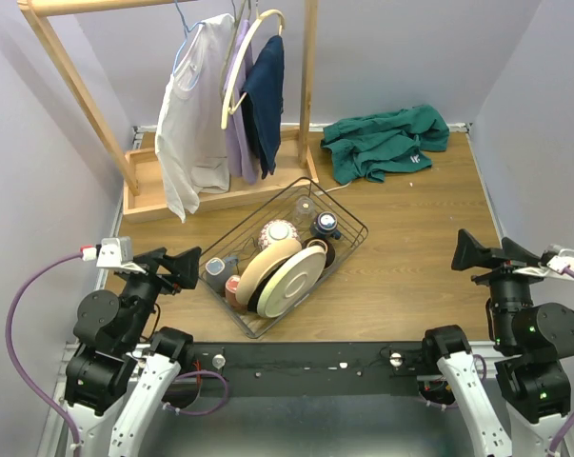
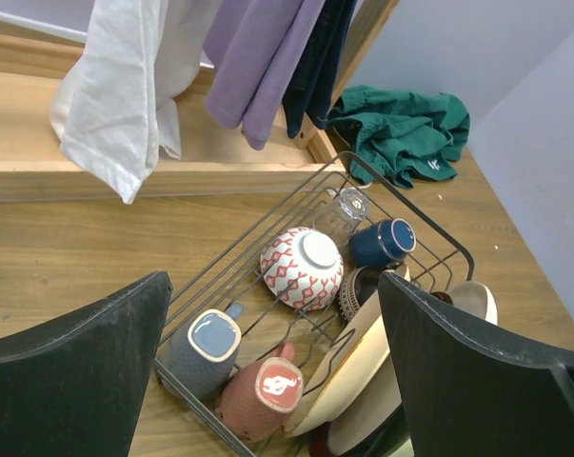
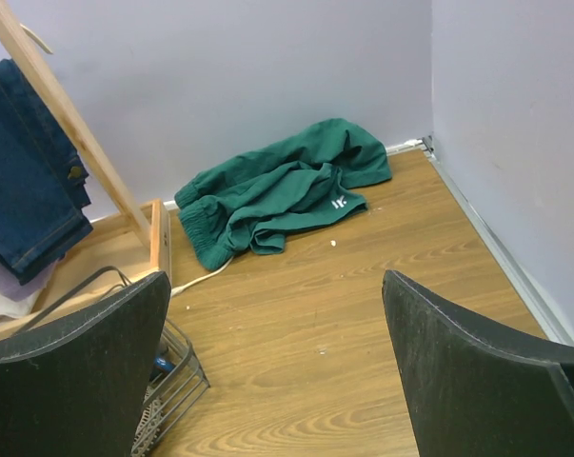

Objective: Unload the mixed dishes from the dish rack
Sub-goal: Pick up the plate from the dish rack.

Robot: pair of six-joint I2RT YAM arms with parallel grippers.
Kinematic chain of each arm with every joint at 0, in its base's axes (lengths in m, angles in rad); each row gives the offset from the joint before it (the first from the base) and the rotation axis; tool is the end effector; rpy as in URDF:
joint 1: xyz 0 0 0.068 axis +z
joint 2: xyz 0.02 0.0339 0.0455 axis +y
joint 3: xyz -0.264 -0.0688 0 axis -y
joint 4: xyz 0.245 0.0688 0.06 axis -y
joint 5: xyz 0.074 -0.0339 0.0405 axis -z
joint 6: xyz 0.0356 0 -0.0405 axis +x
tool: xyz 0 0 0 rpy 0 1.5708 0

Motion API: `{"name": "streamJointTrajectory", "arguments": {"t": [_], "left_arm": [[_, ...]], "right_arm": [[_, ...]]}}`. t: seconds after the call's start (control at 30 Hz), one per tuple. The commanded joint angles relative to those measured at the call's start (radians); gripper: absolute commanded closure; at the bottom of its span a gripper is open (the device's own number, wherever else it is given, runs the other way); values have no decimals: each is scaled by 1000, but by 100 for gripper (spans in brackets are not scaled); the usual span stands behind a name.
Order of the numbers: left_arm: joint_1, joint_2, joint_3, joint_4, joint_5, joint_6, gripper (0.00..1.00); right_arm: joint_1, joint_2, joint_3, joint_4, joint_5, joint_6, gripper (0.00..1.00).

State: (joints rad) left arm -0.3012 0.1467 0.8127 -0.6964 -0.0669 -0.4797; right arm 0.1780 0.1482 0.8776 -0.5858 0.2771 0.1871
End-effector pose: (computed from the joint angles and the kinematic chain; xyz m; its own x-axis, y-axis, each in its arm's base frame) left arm 0.0235 -0.0048 0.3473 -0.1329 -0.4409 -0.8877 0.1926 0.8670 -0.4595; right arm 0.0103 -0.0080 0.3760 0.1563 0.2099 -0.9652 0.0683 0.9725 0.2226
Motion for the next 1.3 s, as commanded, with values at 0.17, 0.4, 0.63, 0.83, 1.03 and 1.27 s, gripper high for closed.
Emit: {"name": "streamJointTrajectory", "arguments": {"t": [0.17, 0.4, 0.63, 0.83, 1.03, 1.27], "left_arm": [[5, 83, 74, 15, 108, 99, 1], [5, 232, 177, -44, 211, 205, 1], [5, 447, 312, -87, 406, 214, 1], [-1, 617, 405, -109, 593, 175, 1], [-120, 697, 428, -78, 540, 125, 1], [-312, 764, 427, -55, 359, 62, 4]], "right_arm": [[6, 33, 15, -22, -6, -17, 0], [8, 62, 21, -22, -44, -21, 0], [8, 113, 34, -22, -61, -20, 0], [8, 129, 40, -17, -95, -21, 0], [8, 140, 31, -20, -107, 3, 0], [8, 159, 24, -25, -118, 22, 0]]}}
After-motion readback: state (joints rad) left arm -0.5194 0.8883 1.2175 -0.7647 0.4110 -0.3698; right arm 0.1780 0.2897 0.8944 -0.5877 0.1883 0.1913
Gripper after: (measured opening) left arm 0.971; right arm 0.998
